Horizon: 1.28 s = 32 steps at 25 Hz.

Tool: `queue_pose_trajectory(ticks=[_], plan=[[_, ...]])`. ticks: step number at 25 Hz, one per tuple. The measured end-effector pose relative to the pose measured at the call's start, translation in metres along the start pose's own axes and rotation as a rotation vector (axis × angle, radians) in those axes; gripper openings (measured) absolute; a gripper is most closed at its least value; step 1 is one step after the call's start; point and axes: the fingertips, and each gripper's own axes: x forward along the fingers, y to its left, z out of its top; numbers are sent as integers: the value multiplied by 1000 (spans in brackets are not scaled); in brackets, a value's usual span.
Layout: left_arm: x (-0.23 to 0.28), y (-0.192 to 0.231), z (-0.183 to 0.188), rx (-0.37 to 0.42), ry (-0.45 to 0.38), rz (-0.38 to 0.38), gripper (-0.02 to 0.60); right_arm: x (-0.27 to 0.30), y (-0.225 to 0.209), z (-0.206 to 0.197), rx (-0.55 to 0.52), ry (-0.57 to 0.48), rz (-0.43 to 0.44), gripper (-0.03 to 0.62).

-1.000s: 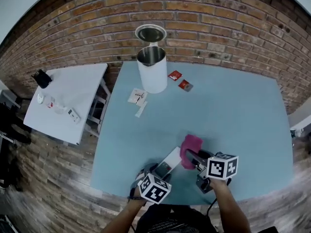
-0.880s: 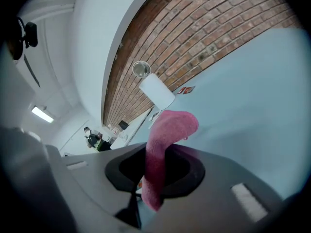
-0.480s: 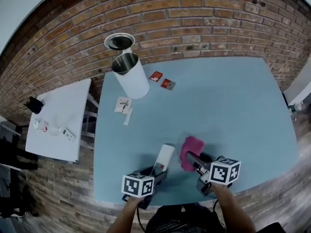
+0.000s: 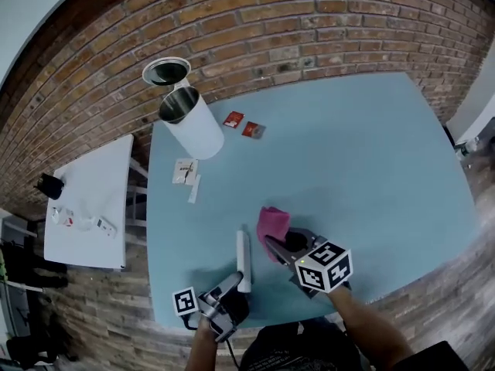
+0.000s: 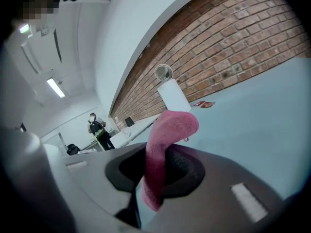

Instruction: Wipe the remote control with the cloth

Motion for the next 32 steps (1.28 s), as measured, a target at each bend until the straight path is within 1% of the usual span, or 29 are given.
queue_pose_trajectory(ticks=[2,5,7,9,16,19,22,25,29,32], plan=[[-5,-1,4,-63,-30,-66,285,16,9,-1,-66,14,28,77],[-8,-5,8,-135,-49,-143,287,42,20,-7,-209,54,74,77],[-10,-6,8,-160,-44,-163,287,57,22,-13,-292,81,90,77],[-9,-6,6,-164,-28,-158,287,69,21,-18,-325,92,98,77],[-9,-5,7,-170,-13,-152,287,83,24,-22,-305,103,157,77],[-10,-4,8,-168,-16,-149,287,79,30,-24,-321,116,193,77],[-11,-4,10,-166,-27,-150,287,73,39,-26,-334,123,227,77],[-9,-4,11,-168,-38,-150,287,67,47,-29,-338,124,241,77],[-6,-5,13,-159,-57,-147,287,57,55,-31,-317,111,256,77],[-3,-6,17,-159,-92,-152,287,49,61,-31,-295,101,270,77]])
